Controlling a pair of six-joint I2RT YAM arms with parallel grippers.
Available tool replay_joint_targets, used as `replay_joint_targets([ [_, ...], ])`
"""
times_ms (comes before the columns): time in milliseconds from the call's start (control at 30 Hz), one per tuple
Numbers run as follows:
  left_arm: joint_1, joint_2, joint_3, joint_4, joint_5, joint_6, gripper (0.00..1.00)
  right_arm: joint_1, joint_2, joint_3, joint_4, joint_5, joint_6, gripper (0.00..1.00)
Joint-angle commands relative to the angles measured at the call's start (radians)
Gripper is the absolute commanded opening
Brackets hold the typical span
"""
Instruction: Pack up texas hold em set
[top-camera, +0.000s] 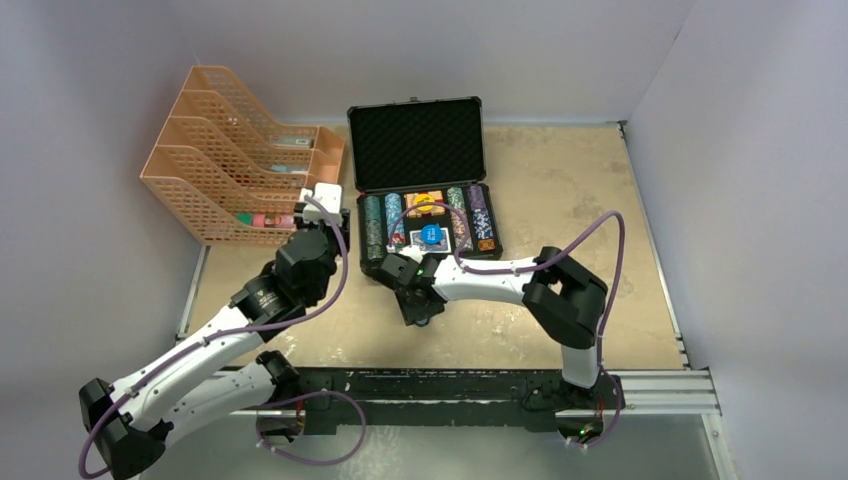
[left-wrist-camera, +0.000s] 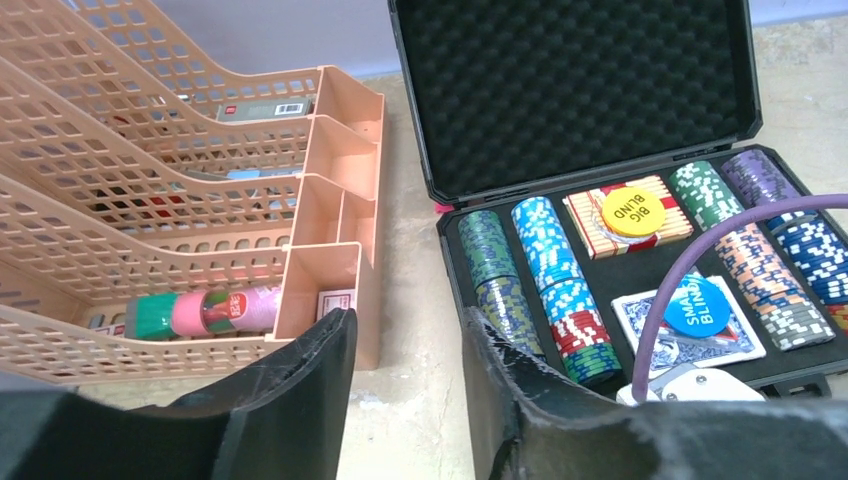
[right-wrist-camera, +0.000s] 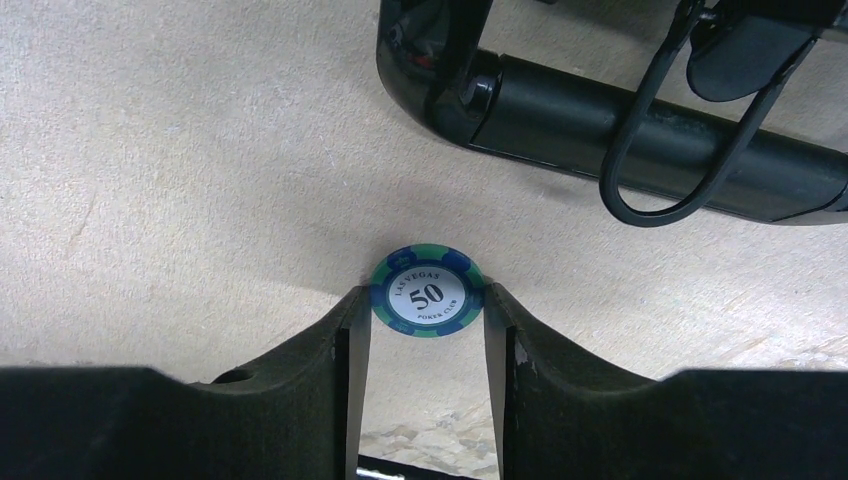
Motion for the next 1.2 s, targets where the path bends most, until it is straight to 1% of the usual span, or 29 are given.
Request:
replay_joint_targets([
  [0, 0.004, -0.043, -0.023, 0.091, -0.026, -0.041, 0.46, 0.000, 0.086, -0.061, -0.046, 0.027, 0.006, 0.37],
  [33, 0.005, -0.047, -0.024, 0.090, -0.038, -0.055, 0.48, 0.000, 0.062, -0.056, -0.044, 0.044, 0.011, 0.37],
  [67, 0.005, -0.048, -0.022, 0.086, -0.052, -0.078, 0.53, 0.000, 0.034, -0.051, -0.044, 0.060, 0.018, 0.38],
  [133, 0.005, -0.045, -0.003, 0.046, -0.078, -0.141, 0.65, -0.002, -0.030, -0.044, -0.036, 0.102, 0.034, 0.38],
  [200, 0.006, -0.037, 0.032, -0.011, -0.077, -0.193, 0.67, -0.007, -0.100, -0.045, -0.025, 0.137, 0.054, 0.39],
  [267, 0.004, -0.029, 0.046, -0.038, 0.030, -0.165, 0.67, -0.019, -0.167, -0.053, -0.009, 0.162, 0.068, 0.39],
  [333, 0.005, -0.028, 0.034, -0.031, 0.087, -0.168, 0.68, -0.038, -0.227, -0.061, 0.001, 0.185, 0.098, 0.39],
  [500, 0.004, -0.022, 0.027, -0.001, 0.165, -0.198, 0.68, -0.129, -0.375, -0.110, 0.084, 0.187, 0.161, 0.40],
  [533, 0.004, -0.012, 0.042, -0.023, 0.188, -0.222, 0.68, -0.149, -0.401, -0.122, 0.110, 0.179, 0.174, 0.40],
  [600, 0.004, 0.025, 0.091, -0.055, 0.275, -0.238, 0.68, -0.185, -0.447, -0.149, 0.162, 0.168, 0.202, 0.40],
  [667, 0.003, 0.066, 0.111, -0.047, 0.372, -0.252, 0.68, -0.209, -0.485, -0.166, 0.217, 0.156, 0.223, 0.40],
  [800, 0.003, 0.130, 0.058, 0.062, 0.508, -0.343, 0.67, -0.249, -0.543, -0.183, 0.319, 0.101, 0.260, 0.41],
  [1000, 0.002, 0.196, -0.021, 0.268, 0.662, -0.466, 0.58, -0.318, -0.615, -0.244, 0.447, -0.031, 0.309, 0.41],
  [1100, 0.000, 0.202, -0.060, 0.360, 0.677, -0.516, 0.52, -0.352, -0.643, -0.272, 0.483, -0.089, 0.331, 0.41],
  [1167, 0.001, 0.205, -0.084, 0.390, 0.656, -0.546, 0.52, -0.365, -0.659, -0.285, 0.505, -0.112, 0.343, 0.41],
])
